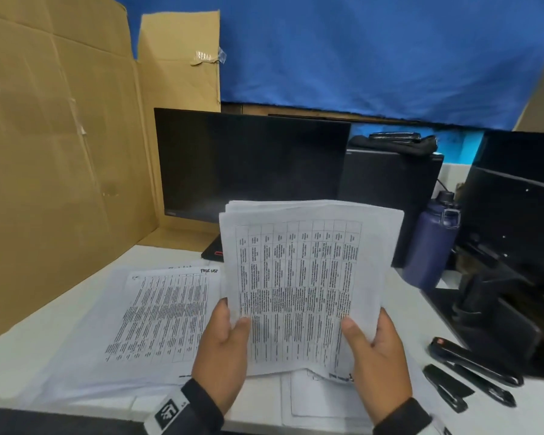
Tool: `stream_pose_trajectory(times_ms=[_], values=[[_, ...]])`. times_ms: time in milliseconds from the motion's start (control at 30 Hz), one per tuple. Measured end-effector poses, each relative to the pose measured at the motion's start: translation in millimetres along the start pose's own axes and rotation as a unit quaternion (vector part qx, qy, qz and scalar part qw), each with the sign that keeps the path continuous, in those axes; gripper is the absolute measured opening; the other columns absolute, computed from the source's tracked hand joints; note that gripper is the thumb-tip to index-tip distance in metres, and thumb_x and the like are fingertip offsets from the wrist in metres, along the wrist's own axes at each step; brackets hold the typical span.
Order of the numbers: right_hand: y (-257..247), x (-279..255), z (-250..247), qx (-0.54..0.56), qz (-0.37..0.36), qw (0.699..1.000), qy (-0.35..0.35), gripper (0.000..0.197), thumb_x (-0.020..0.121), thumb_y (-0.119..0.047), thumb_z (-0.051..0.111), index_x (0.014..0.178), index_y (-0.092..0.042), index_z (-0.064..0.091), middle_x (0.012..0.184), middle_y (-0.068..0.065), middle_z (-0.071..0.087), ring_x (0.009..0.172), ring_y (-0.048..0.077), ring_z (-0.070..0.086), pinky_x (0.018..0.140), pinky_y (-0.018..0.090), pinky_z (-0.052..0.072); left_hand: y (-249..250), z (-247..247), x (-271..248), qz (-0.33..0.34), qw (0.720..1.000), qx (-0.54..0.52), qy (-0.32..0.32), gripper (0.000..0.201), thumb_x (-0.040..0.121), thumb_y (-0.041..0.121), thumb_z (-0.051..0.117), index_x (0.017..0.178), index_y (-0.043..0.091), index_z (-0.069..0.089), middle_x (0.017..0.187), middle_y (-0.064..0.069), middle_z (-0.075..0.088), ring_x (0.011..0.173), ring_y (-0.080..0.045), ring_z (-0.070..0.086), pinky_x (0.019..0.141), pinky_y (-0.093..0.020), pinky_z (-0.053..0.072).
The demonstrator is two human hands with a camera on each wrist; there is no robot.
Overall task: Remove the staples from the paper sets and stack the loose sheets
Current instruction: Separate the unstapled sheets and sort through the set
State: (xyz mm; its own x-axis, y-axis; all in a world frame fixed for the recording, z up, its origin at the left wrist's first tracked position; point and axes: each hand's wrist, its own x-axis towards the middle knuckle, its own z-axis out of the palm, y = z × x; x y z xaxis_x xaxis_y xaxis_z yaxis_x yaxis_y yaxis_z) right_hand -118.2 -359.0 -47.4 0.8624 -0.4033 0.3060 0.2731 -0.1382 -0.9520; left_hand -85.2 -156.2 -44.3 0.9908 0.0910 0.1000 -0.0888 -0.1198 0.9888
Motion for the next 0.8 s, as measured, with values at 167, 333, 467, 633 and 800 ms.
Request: stream_pose_trajectory(times_ms=[167,333,467,633,800], values=[[18.6,-6.4,0.5,0.046,0.037,0.998,0.002,0.036,0.101,-0.006,0.051,0.117,-0.036,0.063,0.112,-0.019,0.074,0.106,-0.003,0.066,0.092,0.025,0.046,-17.8,2.4,-7.2,-0.055,0.997,-0.049,-0.016,0.031,0.101,0.022,0.061,0.129,0.036,0.06,0.12,0.011,0.073,0.122,-0.015,0.064,0.114,-0.049,0.044],[28.8,-6.6,-3.1,0.006,0.038,0.999,0.02,0.037,0.098,-0.001,0.054,0.117,-0.031,0.064,0.111,-0.011,0.075,0.106,0.008,0.069,0.098,0.041,0.05,-25.3,3.9,-3.7,-0.067,0.996,-0.067,-0.001,0.021,0.101,0.028,0.062,0.121,0.034,0.066,0.117,0.008,0.076,0.119,-0.016,0.066,0.113,-0.051,0.046],[24.5,-0.7,-5.7,-0.034,0.02,0.999,0.022,0.034,0.093,0.002,0.06,0.107,-0.029,0.065,0.1,-0.014,0.076,0.092,0.002,0.071,0.089,0.037,0.054,-31.0,4.9,2.0,-0.06,0.994,-0.093,-0.01,0.026,0.097,0.036,0.067,0.122,0.034,0.066,0.12,0.006,0.076,0.122,-0.019,0.066,0.113,-0.055,0.046],[18.5,-2.4,0.7,-0.006,0.03,1.0,0.001,0.035,0.099,0.0,0.049,0.115,-0.028,0.064,0.104,-0.015,0.076,0.095,0.001,0.07,0.083,0.028,0.05,-40.8,4.3,3.5,-0.072,0.993,-0.088,-0.028,0.045,0.084,0.049,0.074,0.127,0.04,0.062,0.127,0.012,0.073,0.126,-0.017,0.064,0.115,-0.054,0.043],[18.2,0.1,3.1,-0.009,0.022,1.0,0.01,0.036,0.102,-0.005,0.047,0.112,-0.035,0.064,0.108,-0.017,0.074,0.103,0.002,0.067,0.09,0.032,0.049,-37.6,2.9,7.8,-0.04,0.997,-0.057,-0.016,0.023,0.101,0.024,0.061,0.121,0.035,0.065,0.115,0.016,0.077,0.116,-0.011,0.068,0.11,-0.048,0.049]])
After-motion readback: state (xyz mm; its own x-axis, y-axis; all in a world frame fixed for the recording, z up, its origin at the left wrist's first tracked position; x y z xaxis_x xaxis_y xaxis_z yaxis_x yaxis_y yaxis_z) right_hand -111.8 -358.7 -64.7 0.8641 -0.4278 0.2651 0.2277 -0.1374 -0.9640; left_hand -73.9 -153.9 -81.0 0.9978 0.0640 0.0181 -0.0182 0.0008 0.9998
